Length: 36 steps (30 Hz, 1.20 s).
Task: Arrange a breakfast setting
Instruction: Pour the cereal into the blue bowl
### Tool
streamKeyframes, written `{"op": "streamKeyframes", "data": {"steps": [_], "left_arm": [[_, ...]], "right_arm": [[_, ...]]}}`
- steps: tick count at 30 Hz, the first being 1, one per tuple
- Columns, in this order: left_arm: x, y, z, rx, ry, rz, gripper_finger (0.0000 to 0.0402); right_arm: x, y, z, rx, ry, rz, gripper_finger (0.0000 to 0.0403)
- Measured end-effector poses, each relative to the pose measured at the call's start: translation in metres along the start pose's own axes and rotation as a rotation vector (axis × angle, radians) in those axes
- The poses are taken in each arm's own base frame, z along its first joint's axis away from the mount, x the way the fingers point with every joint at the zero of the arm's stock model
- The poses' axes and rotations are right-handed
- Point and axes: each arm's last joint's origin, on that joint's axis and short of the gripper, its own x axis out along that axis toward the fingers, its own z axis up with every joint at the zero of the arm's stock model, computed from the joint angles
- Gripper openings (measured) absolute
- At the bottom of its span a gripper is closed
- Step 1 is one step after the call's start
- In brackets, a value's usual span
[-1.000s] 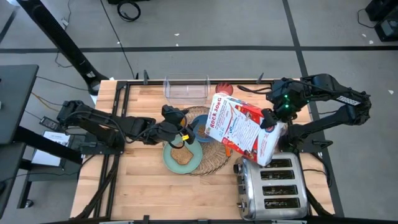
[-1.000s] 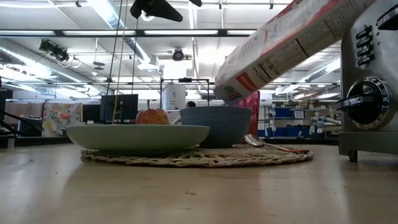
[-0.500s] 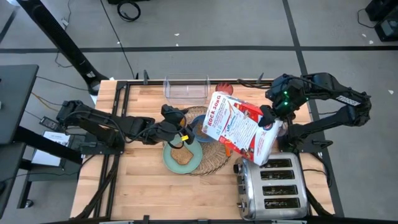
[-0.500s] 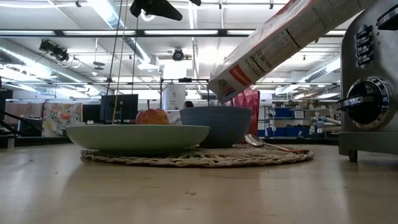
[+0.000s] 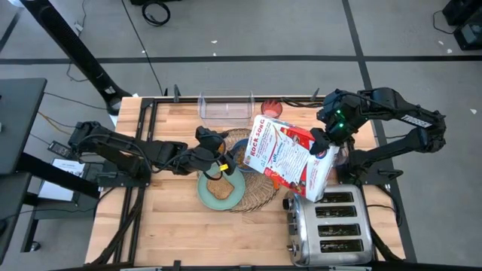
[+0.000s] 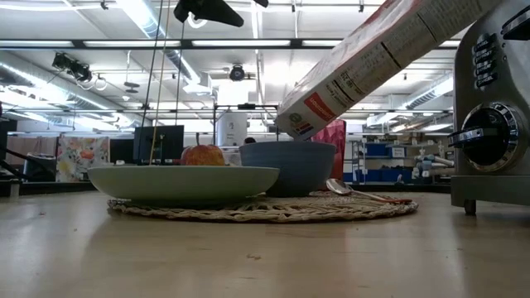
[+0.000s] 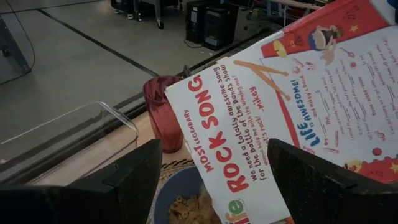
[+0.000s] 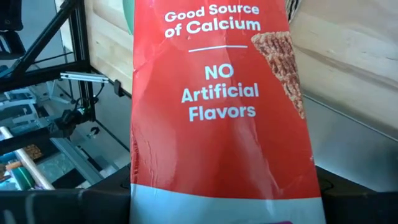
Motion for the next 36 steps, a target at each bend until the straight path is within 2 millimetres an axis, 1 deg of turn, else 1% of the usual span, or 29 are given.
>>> {"op": "streamKeyframes", "data": {"steps": [4, 11, 36], "left_arm": [[-0.0018, 0.0007, 0.0021, -0.01, 0.0, -0.016, 0.0298], [-0.0072, 0.0036, 0.0089, -0.028, -0.018, -0.035, 0.0298], [-0.0084, 0.0049, 0.0099, 0.004, -0.018, -0.035, 0.0298]], "right_arm": [[0.0002, 0.0003, -0.0007, 0.026, 0.028, 0.009, 0.0233], [-0.0005, -0.0003, 0.0012, 0.044, 0.014, 0.009, 0.0233], [0.001, 0.001, 0.0042, 0.062, 0.006, 0.01, 0.0232]]}}
